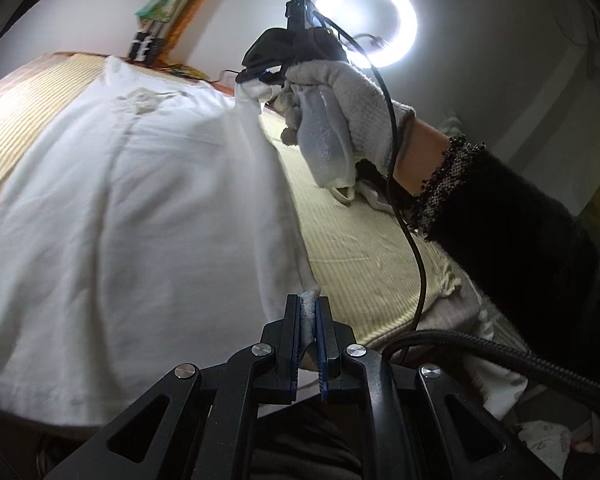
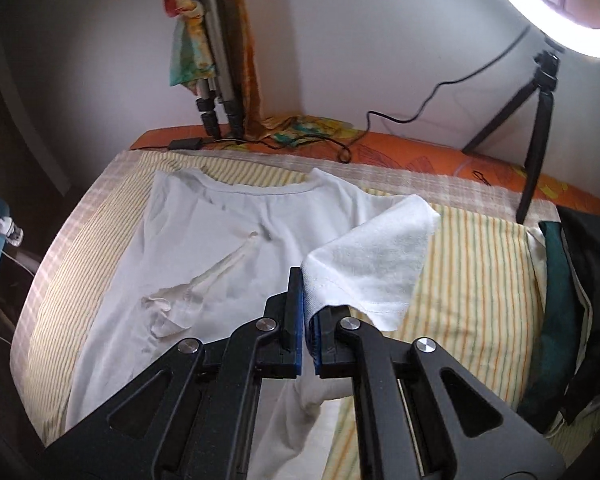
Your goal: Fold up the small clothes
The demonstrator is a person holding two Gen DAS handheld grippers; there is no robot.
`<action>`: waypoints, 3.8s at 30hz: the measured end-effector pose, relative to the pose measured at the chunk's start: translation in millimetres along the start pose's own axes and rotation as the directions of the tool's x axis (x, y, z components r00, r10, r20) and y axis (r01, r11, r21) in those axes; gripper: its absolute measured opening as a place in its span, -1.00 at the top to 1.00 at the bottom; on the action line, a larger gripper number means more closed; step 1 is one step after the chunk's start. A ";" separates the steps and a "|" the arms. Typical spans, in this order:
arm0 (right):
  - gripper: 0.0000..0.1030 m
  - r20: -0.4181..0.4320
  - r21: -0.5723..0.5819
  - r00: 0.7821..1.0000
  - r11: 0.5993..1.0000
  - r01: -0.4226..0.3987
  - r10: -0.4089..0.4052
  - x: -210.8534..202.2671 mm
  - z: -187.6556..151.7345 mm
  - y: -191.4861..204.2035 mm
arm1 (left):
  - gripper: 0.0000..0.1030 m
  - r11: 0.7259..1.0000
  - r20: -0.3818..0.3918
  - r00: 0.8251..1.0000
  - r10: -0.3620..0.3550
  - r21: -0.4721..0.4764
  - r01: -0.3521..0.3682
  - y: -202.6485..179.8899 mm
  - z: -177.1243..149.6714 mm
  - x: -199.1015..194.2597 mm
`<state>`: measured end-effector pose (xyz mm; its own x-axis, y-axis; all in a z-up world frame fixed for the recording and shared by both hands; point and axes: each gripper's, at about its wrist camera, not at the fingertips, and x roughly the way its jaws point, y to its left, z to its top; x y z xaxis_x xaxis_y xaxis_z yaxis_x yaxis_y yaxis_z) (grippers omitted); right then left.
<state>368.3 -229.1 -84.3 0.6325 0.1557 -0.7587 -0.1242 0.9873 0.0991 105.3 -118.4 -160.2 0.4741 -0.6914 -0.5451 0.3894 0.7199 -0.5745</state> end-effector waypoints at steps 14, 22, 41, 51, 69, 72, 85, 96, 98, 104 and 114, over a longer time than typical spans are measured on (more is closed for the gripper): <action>0.71 -0.171 -0.029 0.969 0.982 -0.185 0.177 57.6 -6.9 61.0 | 0.55 0.992 -0.005 0.992 0.123 -0.033 -0.123 32.7 -15.1 -33.3; 0.44 0.079 0.277 0.928 0.886 -0.371 0.364 -8.4 -6.7 -41.5 | 0.43 0.976 0.083 0.973 0.216 -0.006 -0.216 52.7 -14.3 -88.8; 0.28 -0.075 0.346 0.905 0.862 -0.370 0.419 88.5 17.1 -4.6 | 0.43 0.916 0.129 0.910 0.394 -0.136 -0.377 112.5 -11.6 -146.9; 0.07 0.072 0.267 0.942 0.904 -0.334 0.327 61.9 39.7 -55.0 | 0.43 0.908 0.115 0.905 0.409 -0.147 -0.391 124.0 -1.3 -131.2; 0.90 -0.039 0.033 0.991 0.991 -0.129 0.130 116.6 68.6 -53.1 | 0.43 0.897 0.039 0.900 0.434 -0.113 -0.428 122.3 9.8 -89.8; 0.58 -0.067 -0.032 0.996 0.997 -0.066 0.063 117.7 75.7 -48.9 | 0.43 0.898 0.028 0.902 0.431 -0.106 -0.426 121.8 10.6 -84.2; 0.28 -0.040 0.145 0.922 0.915 -0.376 0.385 86.7 46.4 -56.8 | 0.43 0.912 0.049 0.912 0.407 -0.081 -0.403 116.3 14.6 -87.9; 0.88 -0.190 0.087 0.912 0.931 -0.354 0.364 93.4 32.7 -24.4 | 0.43 0.914 0.083 0.912 0.401 -0.107 -0.392 121.8 10.1 -109.6; 0.89 -0.173 0.105 0.913 0.928 -0.357 0.370 86.5 37.8 -21.3 | 0.43 0.915 0.091 0.913 0.398 -0.109 -0.388 122.9 8.8 -114.2; 0.90 -0.127 0.172 0.877 0.881 -0.440 0.463 75.8 67.1 9.0 | 0.43 0.915 0.109 0.910 0.400 -0.108 -0.389 124.0 5.7 -127.3; 0.25 -0.142 0.100 0.877 0.888 -0.449 0.459 40.7 66.8 58.2 | 0.41 0.897 0.145 0.885 0.442 -0.102 -0.431 121.1 -3.3 -161.7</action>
<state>437.9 -163.2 -66.4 0.3893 0.5854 -0.7112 -0.3180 0.8100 0.4927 73.2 80.4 -143.6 0.7061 -0.2856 -0.6479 0.0645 0.9372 -0.3428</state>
